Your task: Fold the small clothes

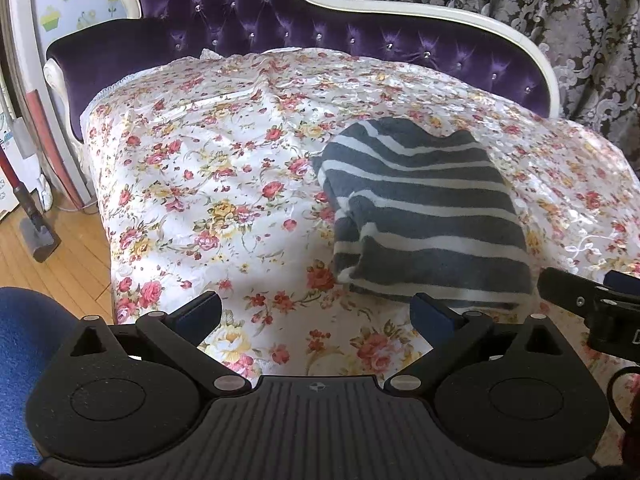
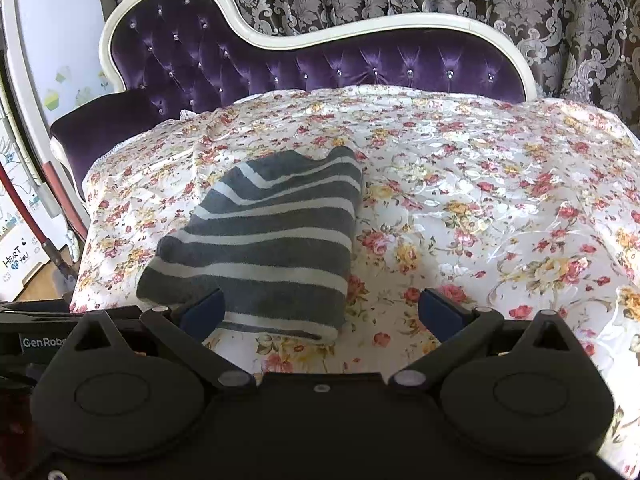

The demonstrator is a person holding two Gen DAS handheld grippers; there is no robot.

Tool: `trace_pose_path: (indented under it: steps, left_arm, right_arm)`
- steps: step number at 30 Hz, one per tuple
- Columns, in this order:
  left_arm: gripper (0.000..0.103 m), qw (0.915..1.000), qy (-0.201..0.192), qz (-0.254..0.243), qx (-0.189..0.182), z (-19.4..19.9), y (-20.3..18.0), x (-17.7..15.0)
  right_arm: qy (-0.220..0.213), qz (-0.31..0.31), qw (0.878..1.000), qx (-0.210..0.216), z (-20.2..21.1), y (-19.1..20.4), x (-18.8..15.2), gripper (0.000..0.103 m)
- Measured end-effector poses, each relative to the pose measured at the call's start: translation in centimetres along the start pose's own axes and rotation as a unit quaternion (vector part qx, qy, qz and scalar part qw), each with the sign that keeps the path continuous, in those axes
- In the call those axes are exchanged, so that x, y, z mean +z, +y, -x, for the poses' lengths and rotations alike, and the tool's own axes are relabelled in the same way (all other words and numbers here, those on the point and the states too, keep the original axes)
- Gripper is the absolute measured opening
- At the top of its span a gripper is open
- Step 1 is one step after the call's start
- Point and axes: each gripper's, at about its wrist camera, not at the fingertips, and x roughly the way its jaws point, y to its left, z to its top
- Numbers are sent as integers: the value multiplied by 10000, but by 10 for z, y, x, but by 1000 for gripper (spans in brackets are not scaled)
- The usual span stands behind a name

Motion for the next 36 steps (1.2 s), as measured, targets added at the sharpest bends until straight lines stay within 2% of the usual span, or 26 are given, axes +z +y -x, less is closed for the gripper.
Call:
trace_pose_path:
  steps: [36]
  left_arm:
    - [102,9998,125,-178,-6,-6,-8,-2]
  right_arm:
    - [338,-349,9988,99,-9,-9,-8,102]
